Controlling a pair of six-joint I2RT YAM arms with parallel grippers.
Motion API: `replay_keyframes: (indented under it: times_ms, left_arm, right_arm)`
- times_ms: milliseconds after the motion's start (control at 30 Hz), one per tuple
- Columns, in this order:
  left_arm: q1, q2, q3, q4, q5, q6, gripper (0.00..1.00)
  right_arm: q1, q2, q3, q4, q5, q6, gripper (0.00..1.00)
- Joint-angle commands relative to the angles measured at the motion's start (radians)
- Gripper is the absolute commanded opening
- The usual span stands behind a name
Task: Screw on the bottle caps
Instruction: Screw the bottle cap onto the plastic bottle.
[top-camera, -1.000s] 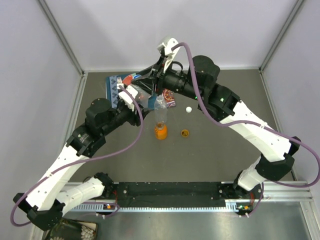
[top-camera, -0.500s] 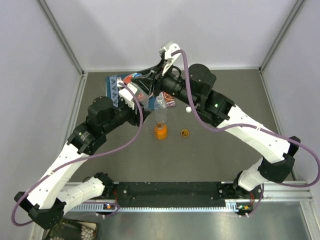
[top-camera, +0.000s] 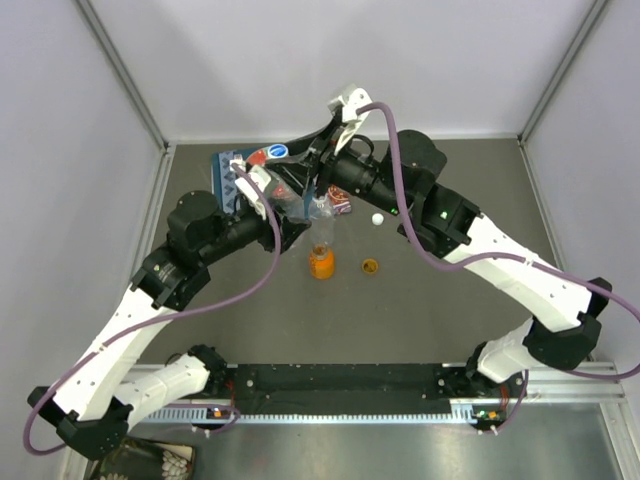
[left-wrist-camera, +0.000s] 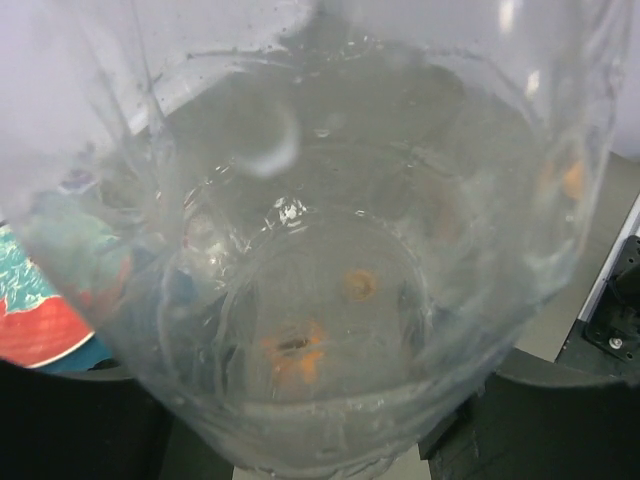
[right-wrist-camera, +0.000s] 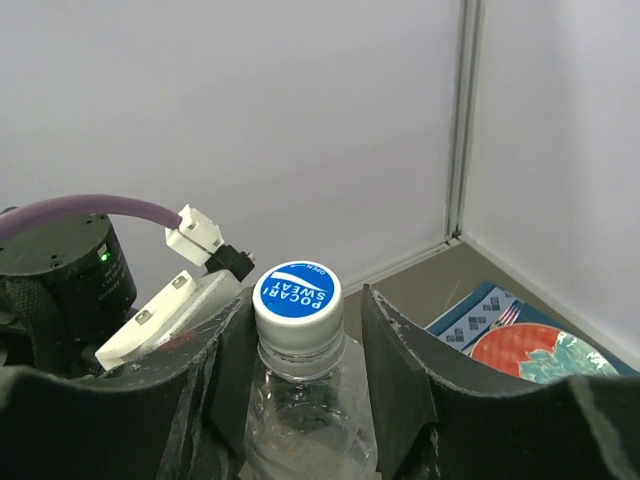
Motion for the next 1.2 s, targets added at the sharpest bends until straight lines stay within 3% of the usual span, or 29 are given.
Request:
replay_keyframes:
  times_ms: [0, 333, 533, 733, 867, 1033, 1133, 1167]
  left_arm:
    - [0.005, -0.03, 0.067, 0.204, 0.028, 0.003, 0.27]
    - [0.005, -0.033, 0.06, 0.209, 0.025, 0.008, 0.26]
    - [0.005, -0.041, 0.053, 0.198, 0.086, 0.045, 0.26]
    - [0.005, -0.045, 0.046, 0.152, 0.302, 0.075, 0.25]
    - [0.004, -0.038, 0.043, 0.123, 0.529, 0.063, 0.25]
    - [-0.001, -0.024, 0.024, 0.13, 0.721, 0.02, 0.26]
    - [-0.007, -0.013, 0.009, 0.138, 0.789, -0.018, 0.27]
    - [-0.011, -0.008, 0.006, 0.138, 0.798, -0.023, 0.28]
  right_arm:
    - [0.024, -0.025, -0.017, -0.145, -0.077, -0.015, 0.46]
    - [0.026, -0.062, -0.019, -0.149, -0.091, -0.056, 0.53]
    - [-0.005, -0.1, -0.02, -0.188, -0.192, -0.09, 0.62]
    - [-0.184, -0.136, 0.003, -0.226, -0.634, -0.038, 0.68]
    - [-0.278, -0.142, 0.04, -0.223, -0.942, -0.07, 0.68]
    - [-0.298, -0.076, 0.161, -0.211, -1.125, -0.076, 0.67]
    - [-0.298, -0.023, 0.173, -0.023, -1.247, 0.098, 0.65]
    - [-0.298, -0.015, 0.16, 0.165, -1.266, 0.165, 0.65]
